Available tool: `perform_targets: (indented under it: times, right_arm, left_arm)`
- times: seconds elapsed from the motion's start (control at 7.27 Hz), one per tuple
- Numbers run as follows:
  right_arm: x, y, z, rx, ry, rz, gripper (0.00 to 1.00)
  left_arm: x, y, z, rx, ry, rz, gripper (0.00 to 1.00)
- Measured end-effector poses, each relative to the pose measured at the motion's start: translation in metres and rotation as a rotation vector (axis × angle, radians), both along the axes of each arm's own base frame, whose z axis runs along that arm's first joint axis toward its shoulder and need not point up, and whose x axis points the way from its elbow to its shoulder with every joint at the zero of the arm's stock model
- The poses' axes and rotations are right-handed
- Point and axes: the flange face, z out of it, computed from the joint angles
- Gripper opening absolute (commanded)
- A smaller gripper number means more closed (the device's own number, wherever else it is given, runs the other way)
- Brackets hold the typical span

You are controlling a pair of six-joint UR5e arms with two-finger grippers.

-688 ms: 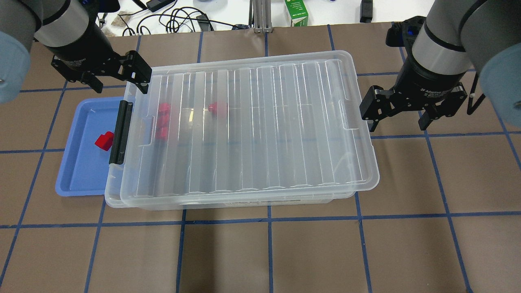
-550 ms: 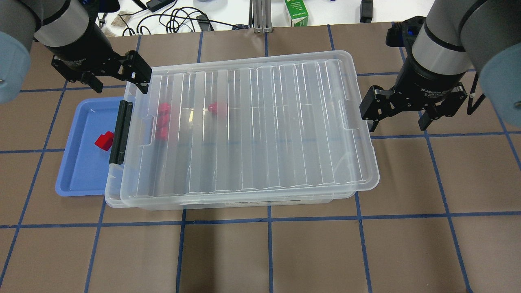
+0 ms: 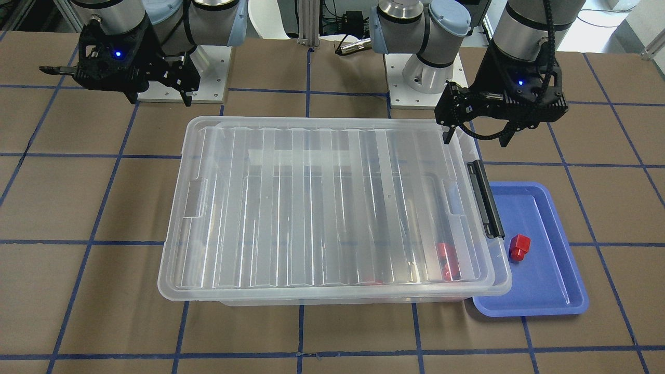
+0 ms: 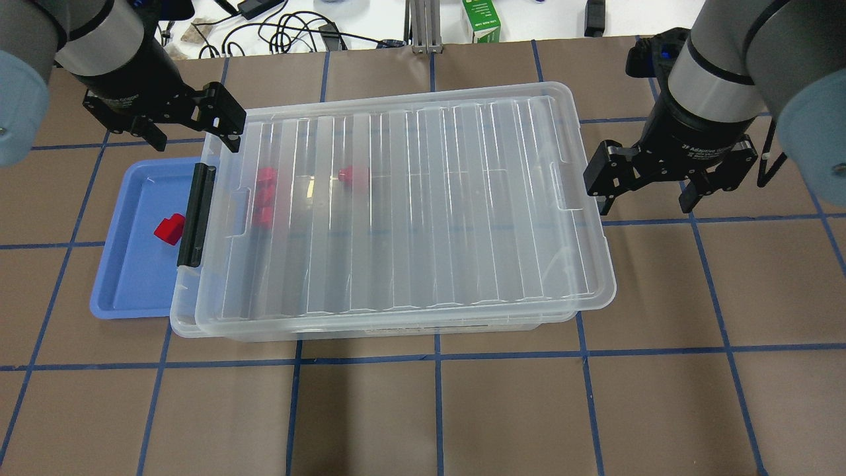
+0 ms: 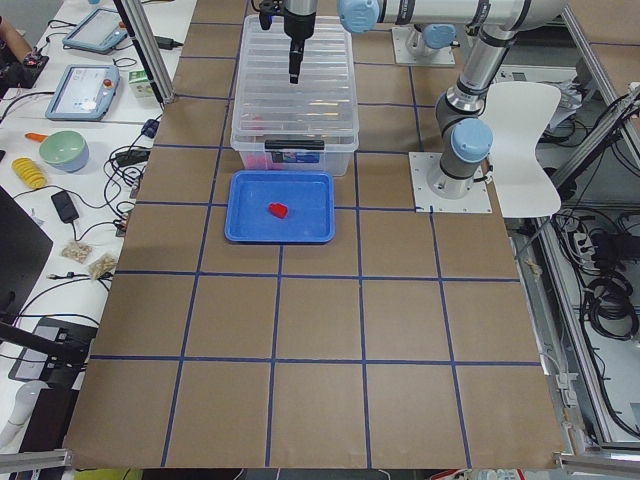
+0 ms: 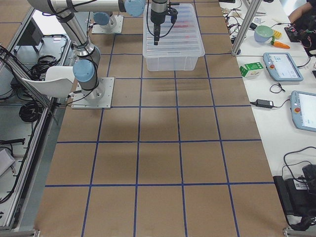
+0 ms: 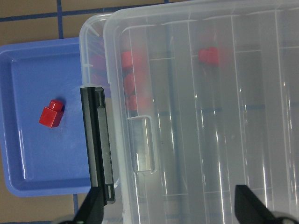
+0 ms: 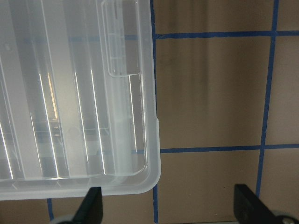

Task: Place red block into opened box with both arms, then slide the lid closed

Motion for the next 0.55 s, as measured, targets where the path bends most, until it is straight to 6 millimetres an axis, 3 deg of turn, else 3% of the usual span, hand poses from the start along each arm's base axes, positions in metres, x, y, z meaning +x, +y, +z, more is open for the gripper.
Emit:
perform_targets:
  times: [0.14,0.28,0.55]
  right_arm:
    - [-0.001,-0.004,-0.002,-0.002,-0.002,0.003,1.00]
    - [-0.002,-0.014,-0.007,-0.019,-0.004,0.003,1.00]
    - [-0.004,-0.055,-0.034,-0.068,-0.006,0.004,1.00]
  left_arm:
    - [0.020,-0.006,-0.002,0.006,0.002,-0.022,1.00]
    - [0.054,-0.016,-0.009,0.011,0.018,-0.048,1.00]
    - [0.138,-0.037,-0.039,0.039,0.071,-0.102,1.00]
